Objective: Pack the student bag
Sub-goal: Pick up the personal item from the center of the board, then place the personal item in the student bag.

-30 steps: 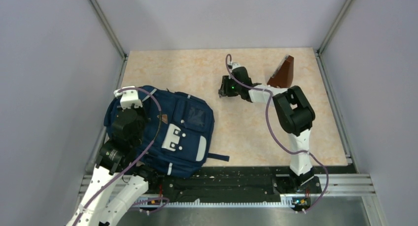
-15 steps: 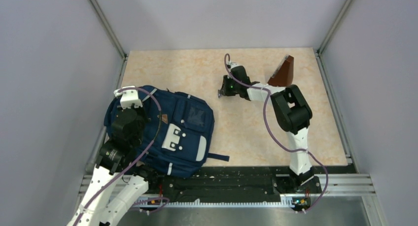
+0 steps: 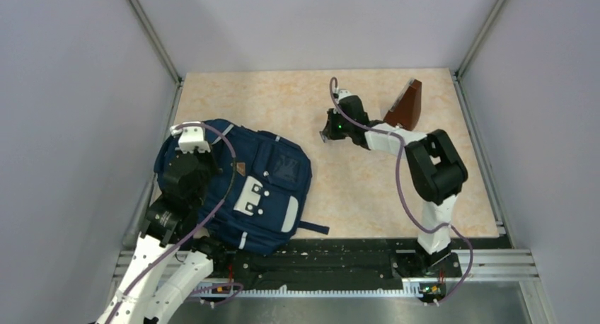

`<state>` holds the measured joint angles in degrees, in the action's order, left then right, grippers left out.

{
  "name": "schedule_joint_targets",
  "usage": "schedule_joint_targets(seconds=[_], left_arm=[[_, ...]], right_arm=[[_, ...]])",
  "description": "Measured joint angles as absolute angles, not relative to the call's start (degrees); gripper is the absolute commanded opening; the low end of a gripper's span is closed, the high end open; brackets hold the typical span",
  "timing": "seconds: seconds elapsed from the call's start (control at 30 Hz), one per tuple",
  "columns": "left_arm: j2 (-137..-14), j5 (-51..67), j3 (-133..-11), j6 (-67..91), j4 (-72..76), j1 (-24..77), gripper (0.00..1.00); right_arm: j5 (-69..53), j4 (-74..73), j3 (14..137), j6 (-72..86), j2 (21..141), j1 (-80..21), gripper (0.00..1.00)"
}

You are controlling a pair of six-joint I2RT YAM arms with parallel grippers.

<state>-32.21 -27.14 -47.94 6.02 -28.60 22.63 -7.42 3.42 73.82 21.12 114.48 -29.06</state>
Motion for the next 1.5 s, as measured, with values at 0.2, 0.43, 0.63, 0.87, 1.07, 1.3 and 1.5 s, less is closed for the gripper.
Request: schedule_joint_targets(seconds=[0.2,0.43,0.63,0.87,1.07,1.3,1.5], left_arm=[[-36.1,-17.5,-47.4,7.5,-25.1,22.3,0.00],[-42.0,-2.7,-47.3,15.4,-19.0,22.3,0.00],[-43.2,6.3,-41.9,25.1,-8.5,22.8,0.00],[-51.0,8.1,-39.6,27.6,-0.7,23.0,0.00],[-56.3,7.7,-43.4,23.0,-4.2,23.0,0.00],[-56.1,10.3,-47.3,20.6,-8.7,23.2,0.00],[-56.1,15.2,-52.9,19.8,-15.1,23.4,0.00]], right_arm=[[-6.3,4.3,64.9,19.5,97.8,-29.1,0.00],[-7.2,5.2,57.4,18.1,80.0,-29.1,0.00],[-9.7,5.0,54.8,16.6,73.3,-30.1,0.00],[-11.7,7.3,53.8,11.6,71.8,-37.1,0.00],[-15.6,12.7,52.5,6.6,73.0,-41.1,0.00],[-22.4,15.4,53.9,0.2,78.7,-43.0,0.00],[-28.6,20.8,54.0,-4.0,78.4,-44.7,0.00]])
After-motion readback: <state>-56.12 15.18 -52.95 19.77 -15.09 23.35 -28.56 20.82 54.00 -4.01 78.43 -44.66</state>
